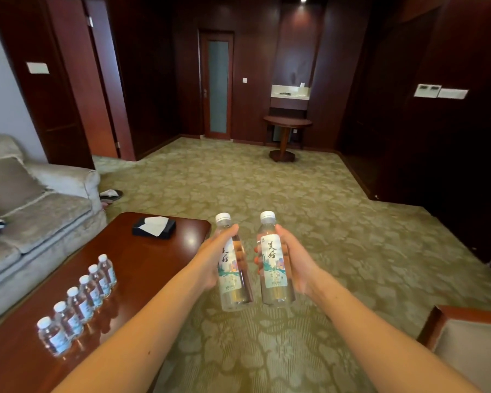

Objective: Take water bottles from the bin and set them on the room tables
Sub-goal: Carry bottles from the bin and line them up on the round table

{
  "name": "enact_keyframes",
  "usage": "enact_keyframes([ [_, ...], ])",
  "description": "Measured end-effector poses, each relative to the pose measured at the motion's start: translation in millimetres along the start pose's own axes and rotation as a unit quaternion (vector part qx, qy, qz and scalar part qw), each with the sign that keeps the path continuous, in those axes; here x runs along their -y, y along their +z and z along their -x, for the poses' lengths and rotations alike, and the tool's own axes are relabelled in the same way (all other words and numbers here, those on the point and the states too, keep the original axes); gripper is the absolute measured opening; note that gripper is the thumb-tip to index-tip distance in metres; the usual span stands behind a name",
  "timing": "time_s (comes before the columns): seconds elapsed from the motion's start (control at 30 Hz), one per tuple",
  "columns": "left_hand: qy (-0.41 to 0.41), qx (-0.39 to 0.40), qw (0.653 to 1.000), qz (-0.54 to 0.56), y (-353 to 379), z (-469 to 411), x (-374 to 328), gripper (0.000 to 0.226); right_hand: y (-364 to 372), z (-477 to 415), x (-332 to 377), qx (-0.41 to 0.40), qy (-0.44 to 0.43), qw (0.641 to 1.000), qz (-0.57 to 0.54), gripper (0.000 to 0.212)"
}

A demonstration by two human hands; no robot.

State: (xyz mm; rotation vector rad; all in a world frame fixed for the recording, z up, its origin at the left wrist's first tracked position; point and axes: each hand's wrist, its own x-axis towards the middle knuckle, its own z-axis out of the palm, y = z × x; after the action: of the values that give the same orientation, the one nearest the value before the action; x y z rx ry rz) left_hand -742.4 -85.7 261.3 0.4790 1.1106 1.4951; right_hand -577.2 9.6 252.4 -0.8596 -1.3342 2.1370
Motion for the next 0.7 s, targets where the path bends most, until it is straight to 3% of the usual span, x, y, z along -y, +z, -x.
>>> enact_keyframes([
  [0.3,-0.072,0.027,0.997,0.003,39,-126,-28,0.015,-74,-91,57,-0.013,0.019,0.999,0.03,0.029],
  [0.37,-0.08,0.045,0.996,0.006,53,-160,-38,0.01,-94,-118,77,-0.019,0.017,0.999,0.028,0.035],
  [0.5,-0.081,0.072,0.992,-0.062,82,-230,-56,0.019,-140,-174,115,-0.026,0.0,0.999,0.023,0.071],
  [0.6,-0.044,0.107,0.991,-0.074,102,-278,-63,0.033,-174,-207,143,-0.01,-0.027,0.999,0.037,0.061],
  [0.7,-0.009,0.092,0.992,-0.081,115,-322,-68,0.045,-197,-233,166,-0.017,-0.043,0.997,0.062,0.058],
])
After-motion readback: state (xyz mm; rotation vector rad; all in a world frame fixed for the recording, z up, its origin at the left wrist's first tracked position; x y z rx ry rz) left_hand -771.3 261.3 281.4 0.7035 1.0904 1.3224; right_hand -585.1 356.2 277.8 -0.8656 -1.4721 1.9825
